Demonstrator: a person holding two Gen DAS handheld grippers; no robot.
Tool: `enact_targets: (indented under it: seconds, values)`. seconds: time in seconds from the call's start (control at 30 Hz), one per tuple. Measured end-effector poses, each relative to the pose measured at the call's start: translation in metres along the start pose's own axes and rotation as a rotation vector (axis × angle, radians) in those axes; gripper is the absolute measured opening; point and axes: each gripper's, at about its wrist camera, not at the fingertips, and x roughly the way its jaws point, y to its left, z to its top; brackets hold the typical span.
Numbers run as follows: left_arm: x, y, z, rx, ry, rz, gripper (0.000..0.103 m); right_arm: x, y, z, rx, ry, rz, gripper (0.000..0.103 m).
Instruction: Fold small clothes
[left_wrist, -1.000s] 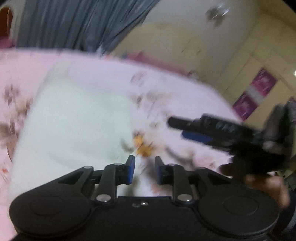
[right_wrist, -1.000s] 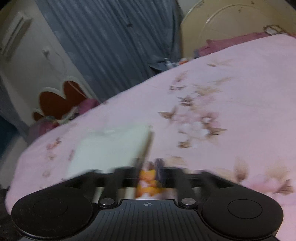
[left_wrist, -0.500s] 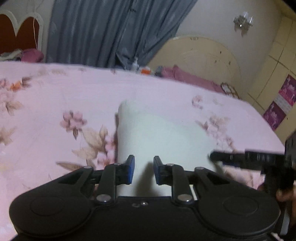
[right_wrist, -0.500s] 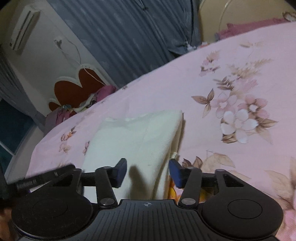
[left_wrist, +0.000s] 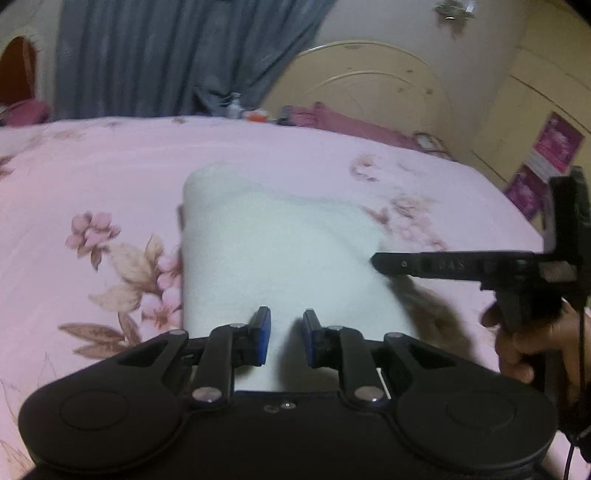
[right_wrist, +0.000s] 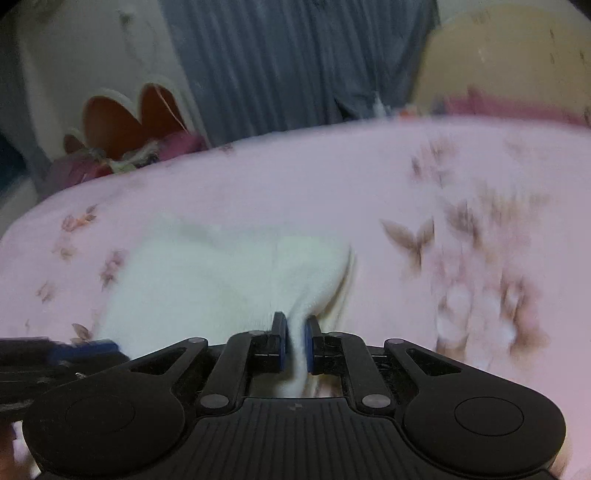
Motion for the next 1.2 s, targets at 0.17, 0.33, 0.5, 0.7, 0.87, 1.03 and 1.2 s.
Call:
enact_targets:
  seconds: [0.17, 0.33, 0.5, 0.7, 0.87, 1.03, 1.2]
  values:
    - [0.004, 0.016, 0.034, 0.027, -0.097, -0.026, 0.017, -0.034, 0.010, 0.011, -0.016, -0.145, -0.020, 0.009]
    - [0.074, 0.028, 0.057, 0.065, -0.005, -0.027, 0.018, 0.022, 0.024, 0.012, -0.133, 0.008, -0.102, 0.009]
    - [0.065, 0.026, 0.055, 0.059, -0.043, -0.057, 0.018, 0.020, 0.017, 0.018, -0.091, -0.023, -0.203, 0.009]
    - [0.003, 0.040, 0.014, 0.010, -0.101, -0.065, 0.018, -0.034, 0.010, -0.006, 0.012, -0.063, -0.102, 0.062]
    - [-0.019, 0.042, -0.010, -0.018, -0.090, -0.069, 0.018, -0.063, 0.021, -0.037, 0.062, -0.039, 0.031, 0.051]
    - [-0.016, 0.036, -0.022, -0.001, -0.058, -0.022, 0.018, -0.045, 0.030, -0.053, 0.099, 0.033, 0.065, 0.050]
    - [-0.030, 0.035, -0.018, 0.010, -0.100, -0.028, 0.018, -0.040, 0.029, -0.049, 0.118, -0.007, 0.061, 0.036]
